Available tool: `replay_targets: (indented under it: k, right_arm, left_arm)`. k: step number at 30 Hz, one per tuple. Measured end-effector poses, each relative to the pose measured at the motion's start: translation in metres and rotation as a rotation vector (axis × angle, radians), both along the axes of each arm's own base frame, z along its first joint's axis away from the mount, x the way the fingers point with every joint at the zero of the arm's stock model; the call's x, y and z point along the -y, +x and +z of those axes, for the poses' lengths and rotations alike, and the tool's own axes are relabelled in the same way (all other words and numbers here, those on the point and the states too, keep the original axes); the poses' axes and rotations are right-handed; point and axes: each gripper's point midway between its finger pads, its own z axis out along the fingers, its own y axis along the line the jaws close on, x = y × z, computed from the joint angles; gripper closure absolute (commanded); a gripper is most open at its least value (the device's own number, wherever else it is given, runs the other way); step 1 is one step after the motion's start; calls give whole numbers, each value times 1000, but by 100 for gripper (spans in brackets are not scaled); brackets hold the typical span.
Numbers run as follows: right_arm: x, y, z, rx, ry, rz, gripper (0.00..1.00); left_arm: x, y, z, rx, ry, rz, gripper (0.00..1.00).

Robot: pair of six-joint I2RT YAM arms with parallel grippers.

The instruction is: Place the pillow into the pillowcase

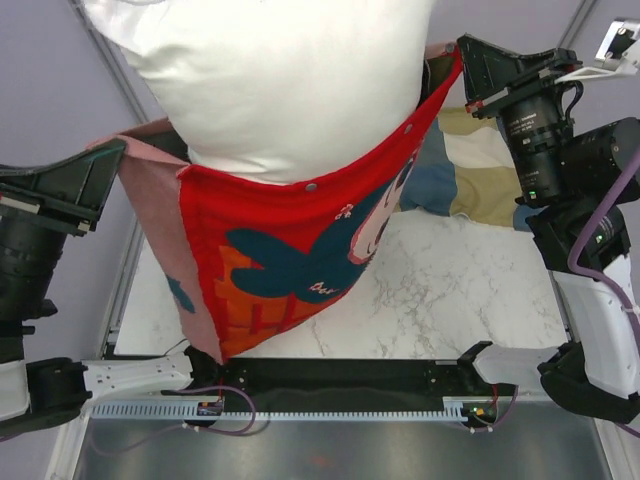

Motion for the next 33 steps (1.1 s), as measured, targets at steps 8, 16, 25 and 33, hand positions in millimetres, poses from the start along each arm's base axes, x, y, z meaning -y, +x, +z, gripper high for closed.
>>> replay_targets:
  k: [8,16,25,33]
  right_arm:
    - [46,-70,42,126,76,9,100]
    - [113,-160,75,322,228,-19,100]
    - [22,-24,98,256,186,-14,100]
    - [-57,70,18,19,70,80,100]
  left_arm:
    - [44,18,-54,-51,109,-21,98]
    - [86,11,-30,-20,175,-153,98]
    - [54,54,35,48,207,239,98]
    - [68,40,66,200,245,188,98]
